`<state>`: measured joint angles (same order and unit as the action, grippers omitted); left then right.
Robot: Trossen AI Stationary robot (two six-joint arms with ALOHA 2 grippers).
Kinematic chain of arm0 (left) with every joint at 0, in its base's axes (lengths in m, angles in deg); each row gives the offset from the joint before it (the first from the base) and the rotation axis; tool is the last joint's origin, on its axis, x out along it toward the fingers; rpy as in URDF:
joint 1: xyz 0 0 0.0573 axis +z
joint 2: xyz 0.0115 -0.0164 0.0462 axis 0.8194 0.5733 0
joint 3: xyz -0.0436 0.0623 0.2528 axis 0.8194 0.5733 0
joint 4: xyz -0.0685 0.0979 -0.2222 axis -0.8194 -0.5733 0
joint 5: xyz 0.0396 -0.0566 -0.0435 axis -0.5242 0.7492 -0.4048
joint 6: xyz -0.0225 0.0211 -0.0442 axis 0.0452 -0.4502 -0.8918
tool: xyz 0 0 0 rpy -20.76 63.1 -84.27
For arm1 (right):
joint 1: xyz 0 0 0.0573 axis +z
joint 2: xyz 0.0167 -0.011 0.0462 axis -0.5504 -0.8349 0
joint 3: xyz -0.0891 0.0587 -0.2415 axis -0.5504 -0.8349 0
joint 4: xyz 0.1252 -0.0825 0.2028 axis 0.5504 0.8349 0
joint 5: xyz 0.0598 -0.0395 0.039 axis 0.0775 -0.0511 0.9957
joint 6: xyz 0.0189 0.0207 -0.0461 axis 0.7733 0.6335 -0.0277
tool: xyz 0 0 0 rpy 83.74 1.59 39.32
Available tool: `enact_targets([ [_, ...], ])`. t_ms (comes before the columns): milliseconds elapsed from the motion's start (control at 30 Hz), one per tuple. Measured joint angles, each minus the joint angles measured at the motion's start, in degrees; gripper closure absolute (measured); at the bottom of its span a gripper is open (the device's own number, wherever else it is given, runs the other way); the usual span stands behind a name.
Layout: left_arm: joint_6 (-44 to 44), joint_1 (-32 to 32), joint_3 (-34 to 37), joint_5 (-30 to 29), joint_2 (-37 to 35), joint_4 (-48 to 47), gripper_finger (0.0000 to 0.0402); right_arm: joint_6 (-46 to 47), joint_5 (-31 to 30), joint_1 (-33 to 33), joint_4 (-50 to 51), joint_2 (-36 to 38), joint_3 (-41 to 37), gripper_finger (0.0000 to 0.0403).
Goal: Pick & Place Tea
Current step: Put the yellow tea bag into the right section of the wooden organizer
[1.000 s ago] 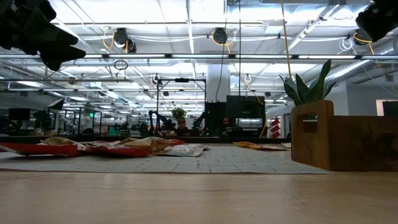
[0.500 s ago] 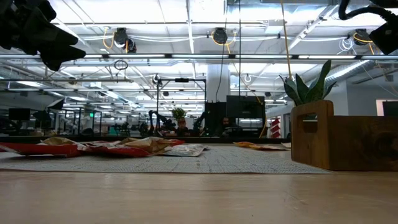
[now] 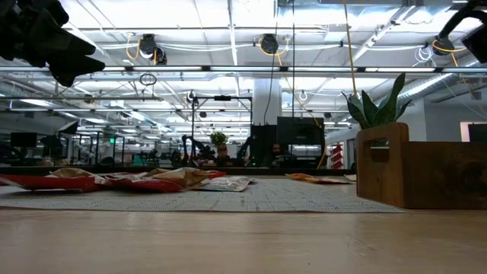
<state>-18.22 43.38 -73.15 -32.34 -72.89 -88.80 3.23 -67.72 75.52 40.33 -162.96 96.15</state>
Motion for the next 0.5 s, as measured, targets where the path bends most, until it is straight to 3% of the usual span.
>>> enact_targets([
  [500,0.02,0.0,0.0,0.0,0.0,0.0,0.0178,-12.54,-10.74,-0.02,0.42,0.02,0.0,0.0402],
])
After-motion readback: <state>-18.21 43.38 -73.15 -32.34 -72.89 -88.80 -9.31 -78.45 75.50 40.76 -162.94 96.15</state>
